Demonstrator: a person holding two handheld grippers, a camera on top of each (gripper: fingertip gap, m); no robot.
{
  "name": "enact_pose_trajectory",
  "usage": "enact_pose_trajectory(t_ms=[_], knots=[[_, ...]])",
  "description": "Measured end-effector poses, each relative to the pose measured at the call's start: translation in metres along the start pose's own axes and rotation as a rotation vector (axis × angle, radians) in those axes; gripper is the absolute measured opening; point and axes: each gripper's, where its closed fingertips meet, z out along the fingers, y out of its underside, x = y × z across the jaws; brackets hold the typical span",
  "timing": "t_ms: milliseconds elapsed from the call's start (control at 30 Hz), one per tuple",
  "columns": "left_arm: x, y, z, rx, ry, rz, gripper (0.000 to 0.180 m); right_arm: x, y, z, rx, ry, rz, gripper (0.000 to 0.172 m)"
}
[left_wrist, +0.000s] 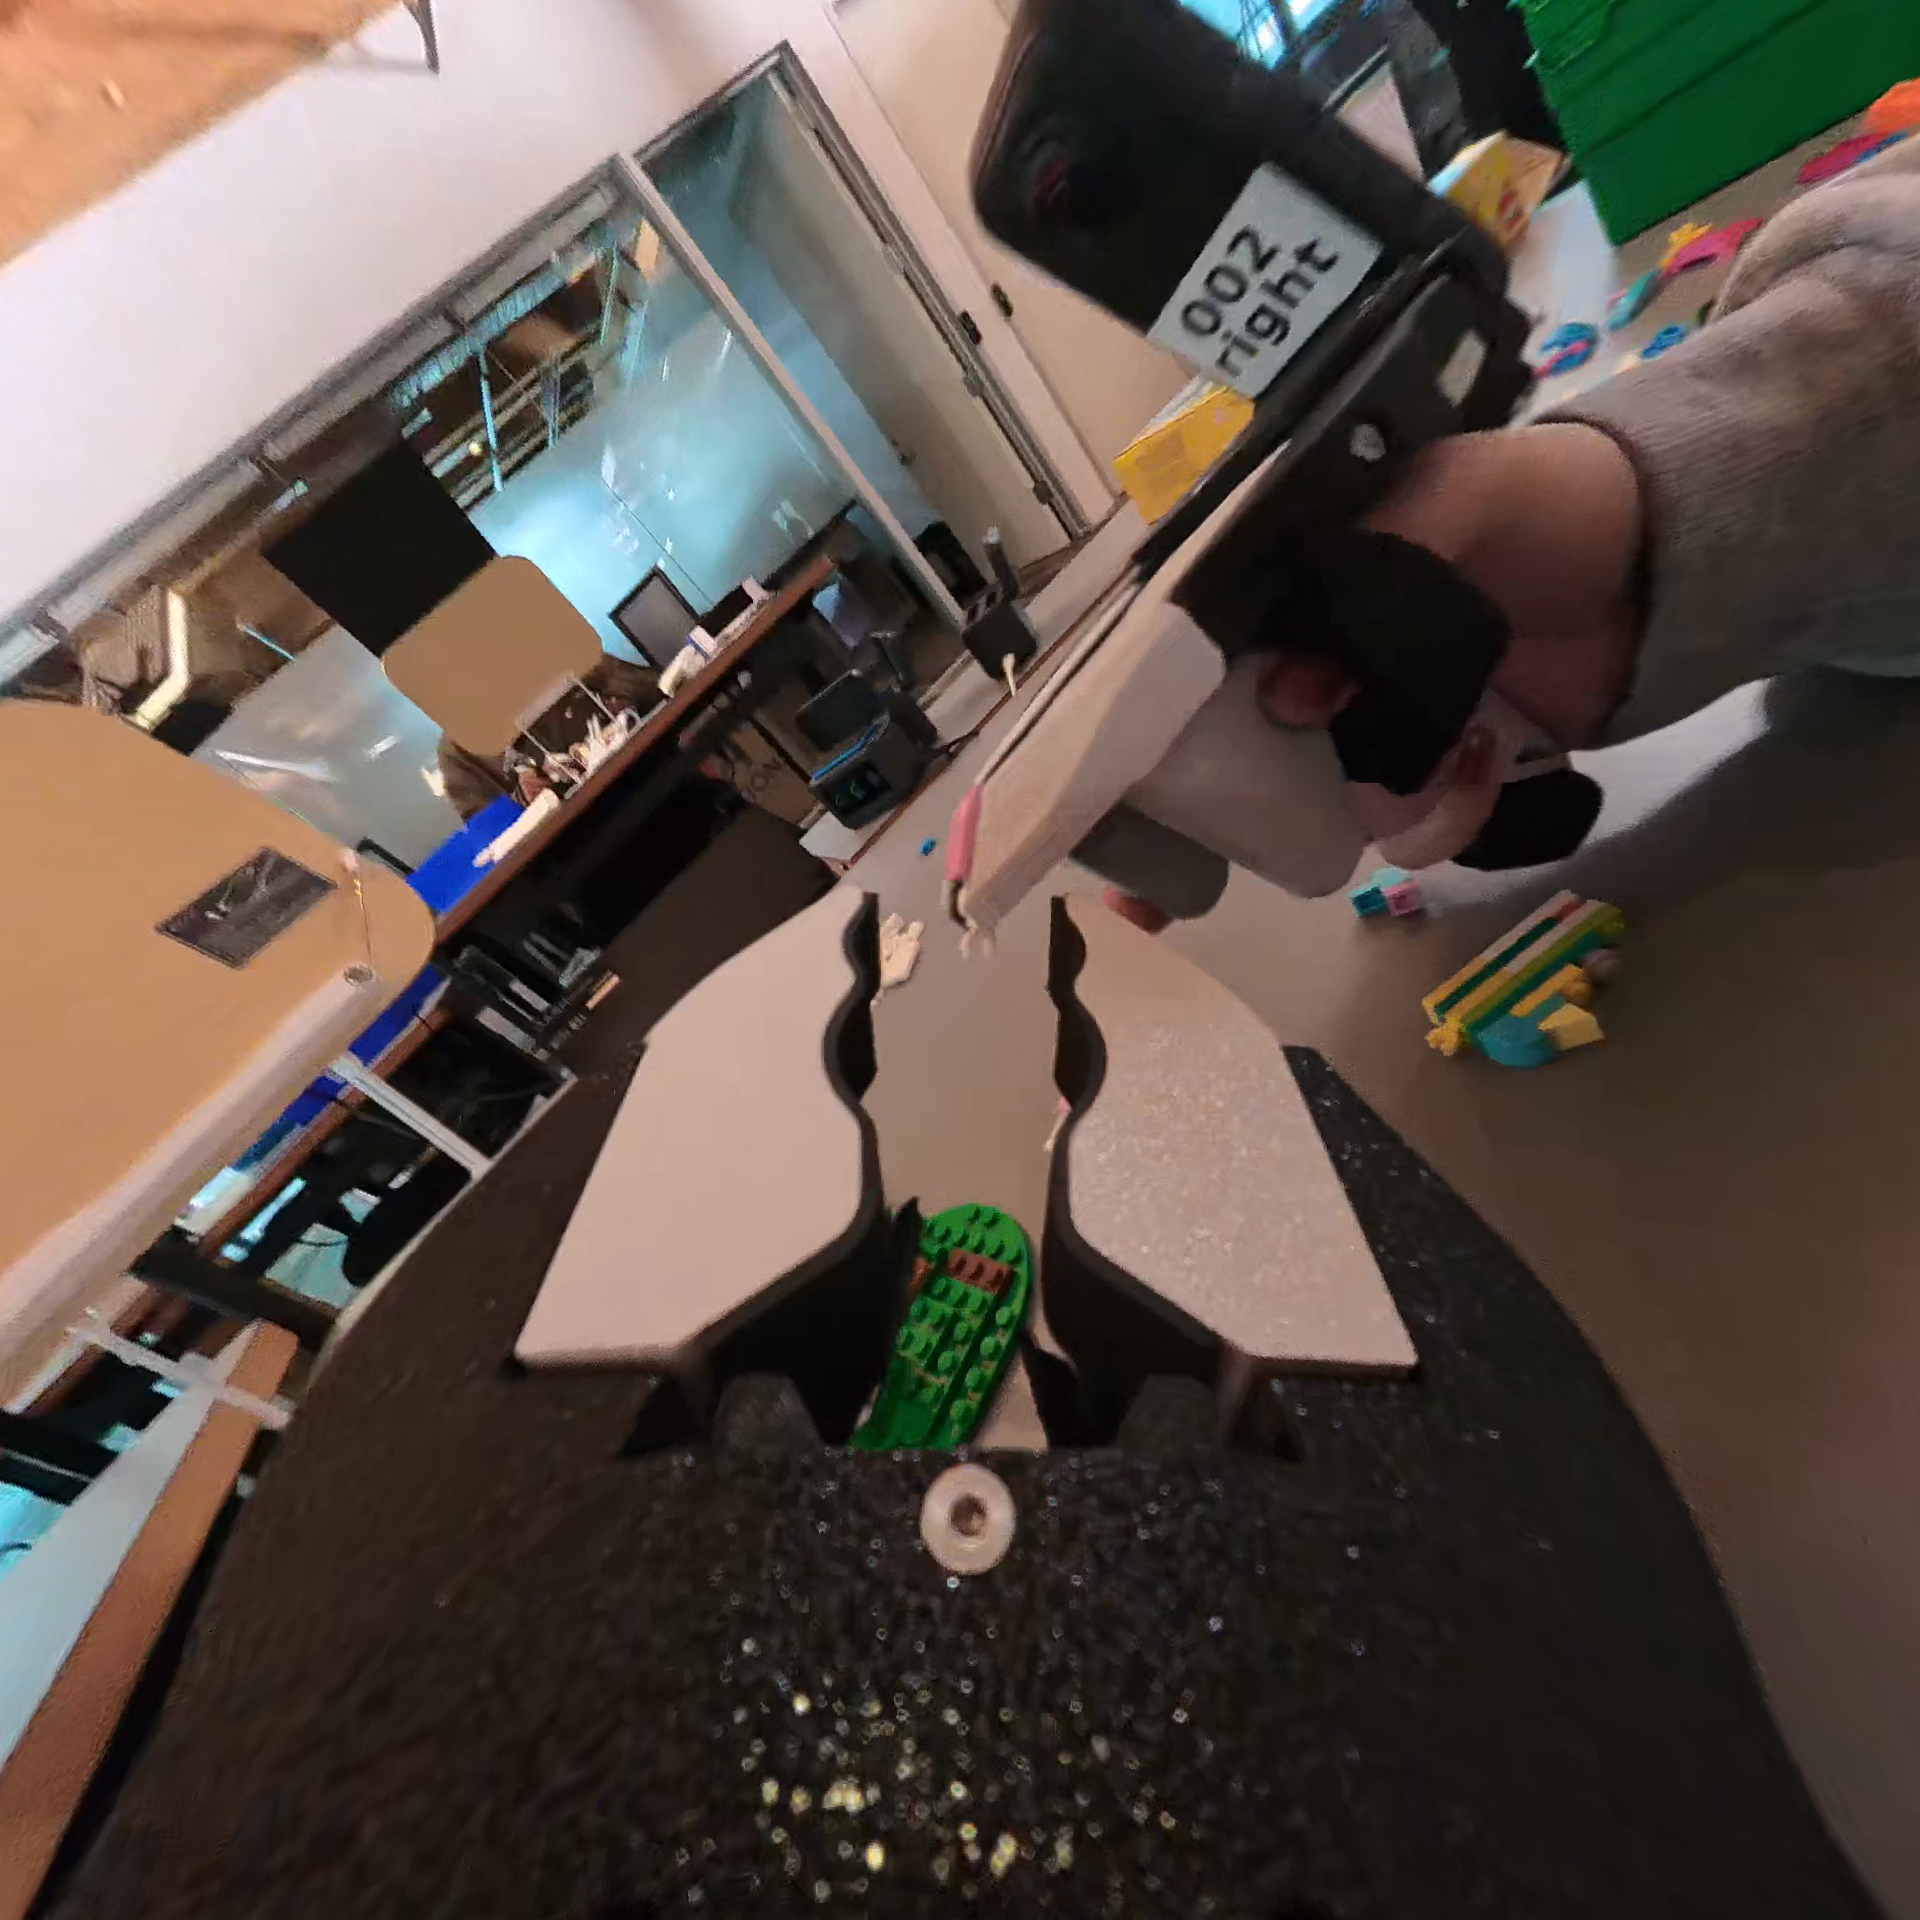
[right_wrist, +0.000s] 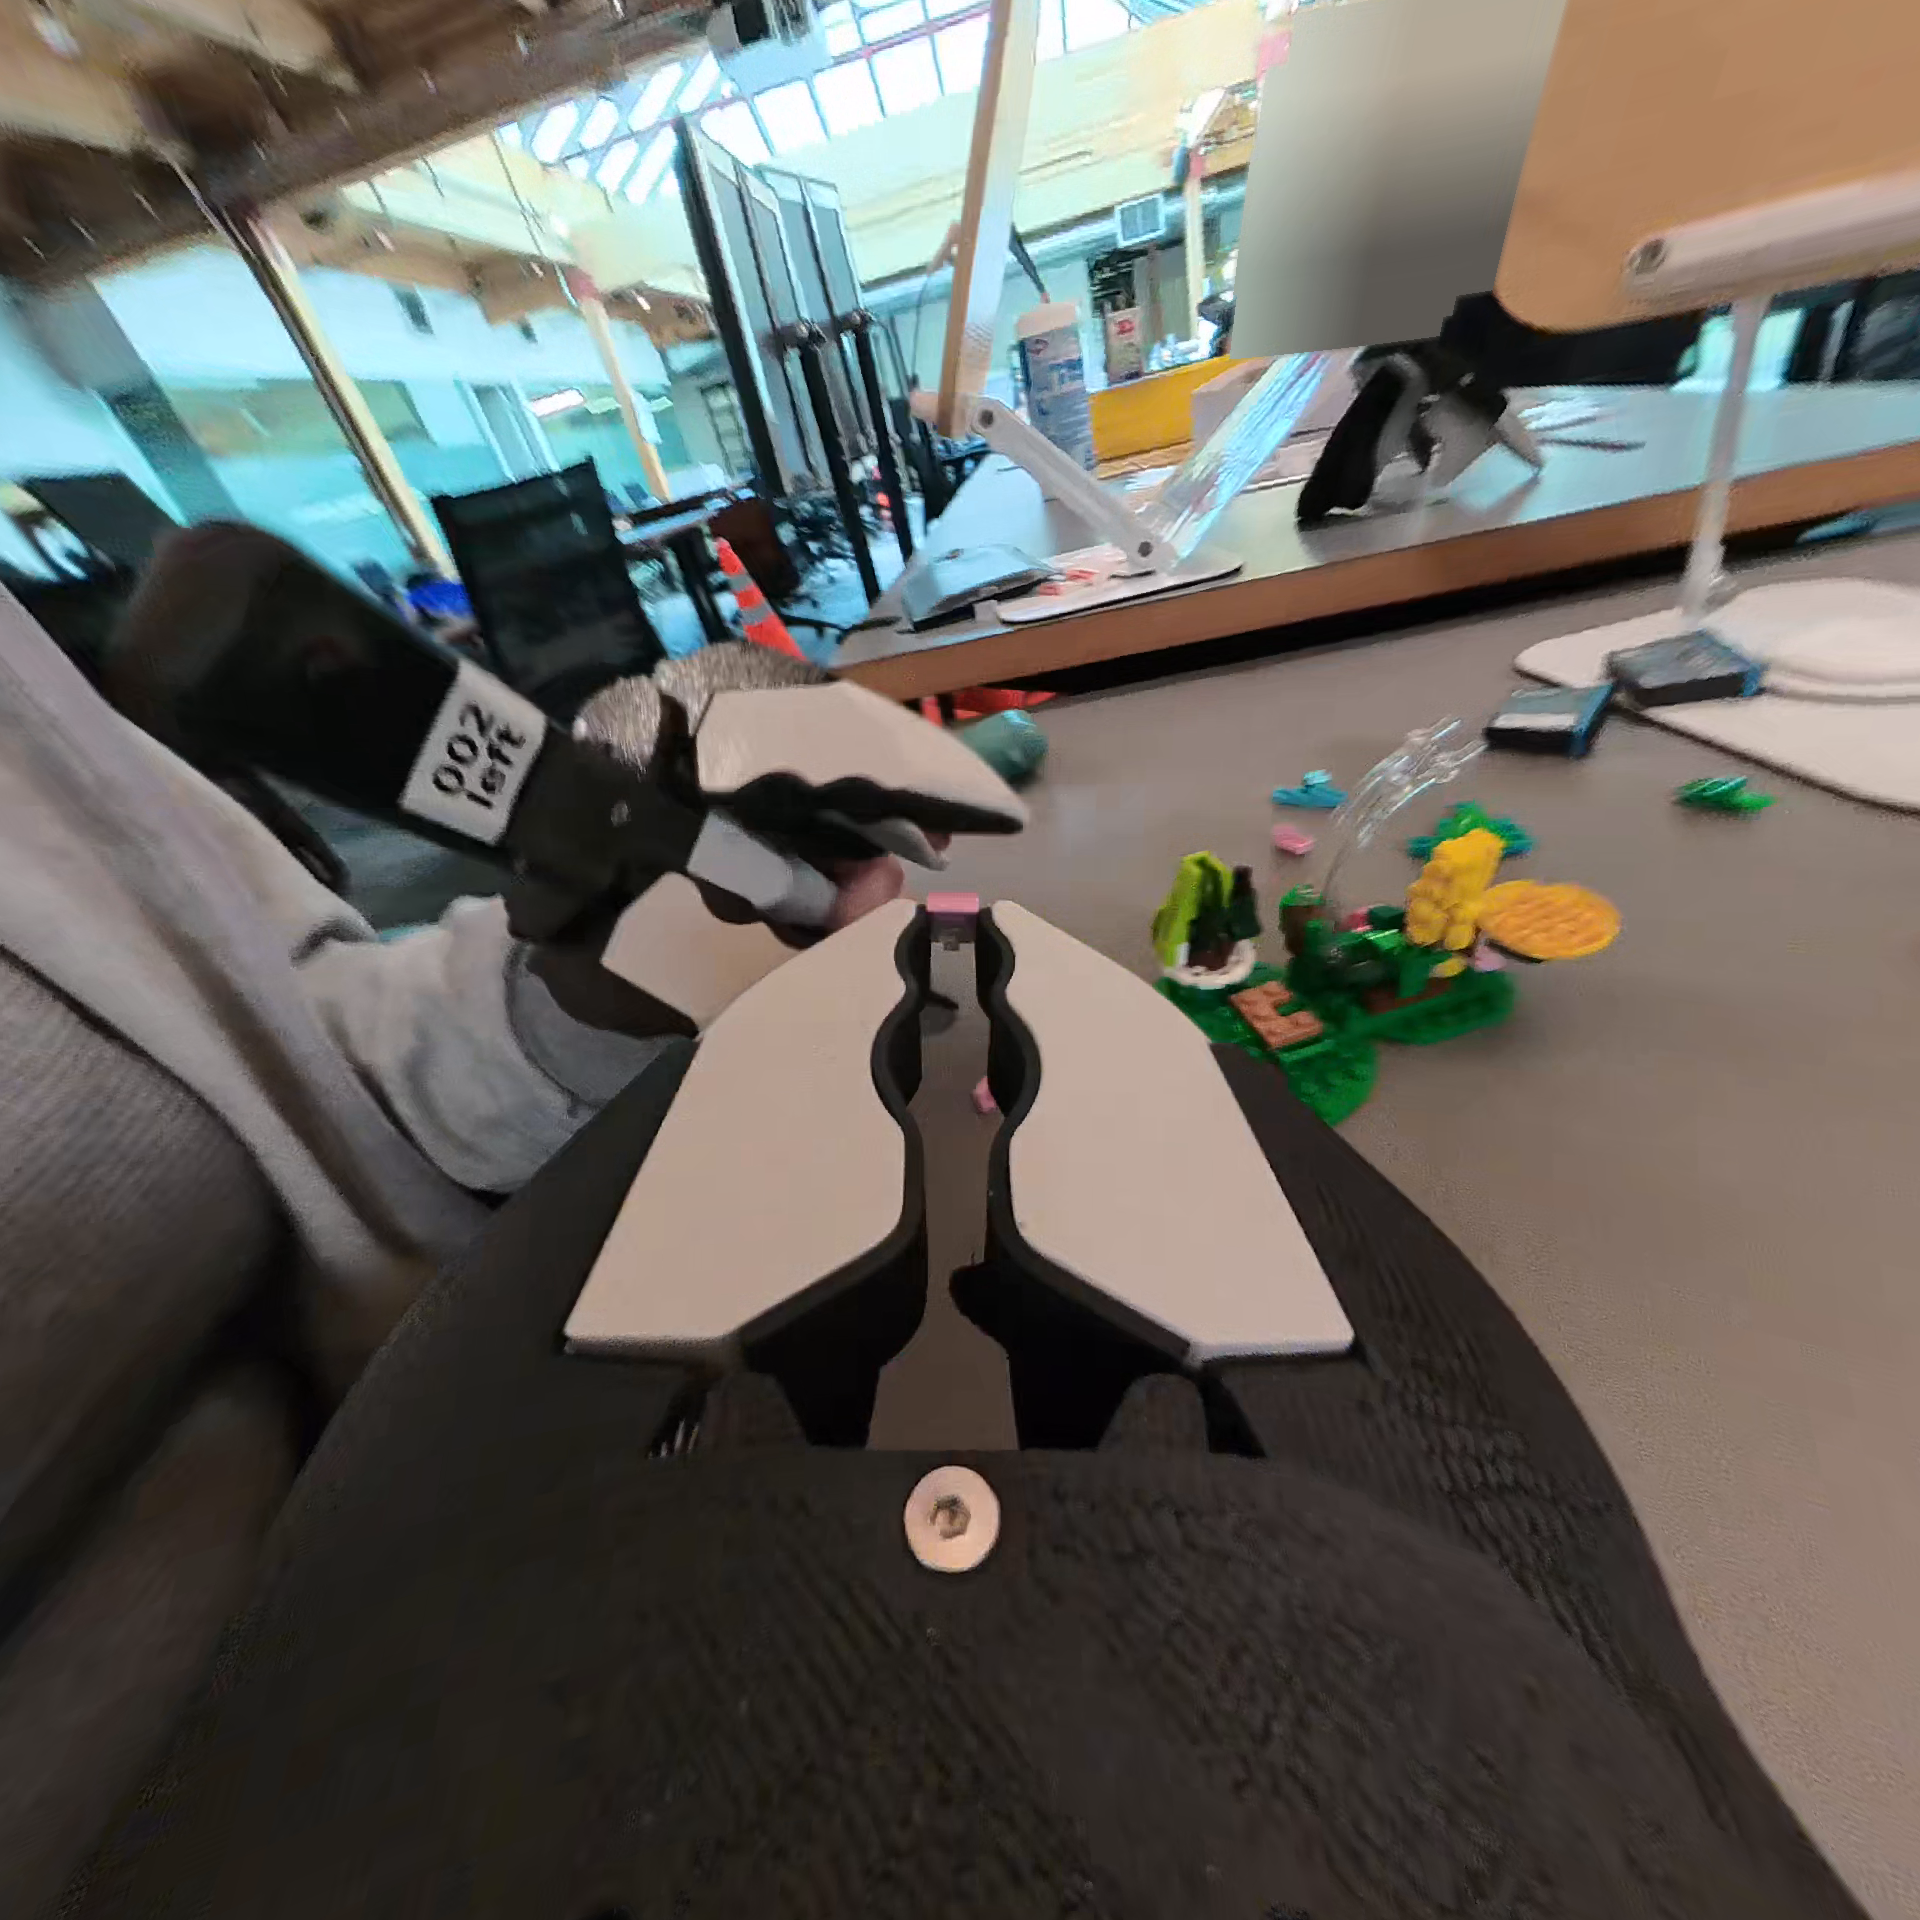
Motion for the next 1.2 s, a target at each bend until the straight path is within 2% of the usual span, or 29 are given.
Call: enact_pose_trajectory(t_ms=[167, 400, 500, 567, 700, 833, 1000, 1100, 1200], knots=[[0.003, -0.002, 0.000, 0.009, -0.025, 0.065, 0.008, 0.002, 0.000, -0.002, 0.004, -0.025, 0.113, 0.006], [0.000, 0.000, 0.002, -0.024, -0.087, 0.113, 0.007, -0.001, -0.001, -0.001, 0.019, -0.051, 0.180, 0.006], [0.001, 0.001, 0.002, -0.049, -0.045, 0.056, 0.005, -0.001, -0.001, -0.001, 0.016, -0.046, 0.180, 0.006], [0.006, 0.003, 0.003, -0.058, 0.004, 0.009, 0.005, 0.003, 0.000, -0.003, -0.012, -0.005, 0.119, 0.010], [0.024, 0.007, 0.004, -0.073, 0.175, -0.153, 0.005, 0.010, 0.011, -0.016, -0.140, 0.055, -0.070, 0.027], [0.014, 0.016, 0.002, -0.106, 0.127, -0.131, 0.005, 0.012, 0.008, -0.030, -0.165, 0.097, -0.221, 0.031], [0.017, 0.019, -0.001, -0.074, 0.118, 0.006, 0.005, 0.008, 0.004, -0.036, -0.149, 0.066, -0.198, 0.031], [0.022, 0.010, -0.001, -0.016, 0.177, -0.128, 0.005, 0.004, 0.007, -0.034, -0.144, 0.080, -0.362, 0.027], [0.013, 0.008, -0.004, 0.010, 0.135, -0.151, 0.005, -0.001, 0.008, -0.029, -0.130, 0.070, -0.389, 0.027]])
